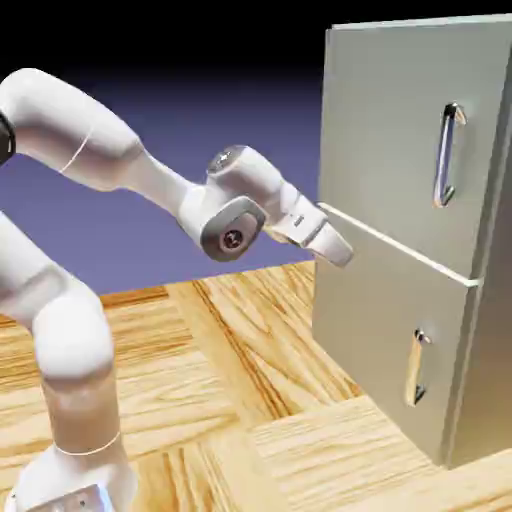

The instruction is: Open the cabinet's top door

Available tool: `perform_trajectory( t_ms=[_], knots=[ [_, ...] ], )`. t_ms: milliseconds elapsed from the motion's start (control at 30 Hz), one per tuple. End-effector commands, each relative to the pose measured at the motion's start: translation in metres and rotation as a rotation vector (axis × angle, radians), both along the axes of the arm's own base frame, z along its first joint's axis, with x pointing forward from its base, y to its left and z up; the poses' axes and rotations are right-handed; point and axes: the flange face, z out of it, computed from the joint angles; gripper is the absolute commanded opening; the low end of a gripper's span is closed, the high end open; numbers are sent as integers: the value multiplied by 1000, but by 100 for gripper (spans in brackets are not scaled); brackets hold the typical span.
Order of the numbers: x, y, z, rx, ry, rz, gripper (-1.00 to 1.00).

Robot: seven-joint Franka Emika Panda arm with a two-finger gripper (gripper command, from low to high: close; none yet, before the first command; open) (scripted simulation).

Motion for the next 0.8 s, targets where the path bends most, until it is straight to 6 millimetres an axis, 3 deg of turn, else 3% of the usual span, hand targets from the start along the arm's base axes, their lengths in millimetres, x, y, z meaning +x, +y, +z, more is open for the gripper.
perform_trajectory(
  t_ms=[0, 400, 767],
  knots=[
    [1, 2, 7, -40, -17, 39, 0],
    [0, 14, 82, -555, -227, 434, 0],
    [-8, 2, 129, -1074, -383, 687, 0]
  ],
)
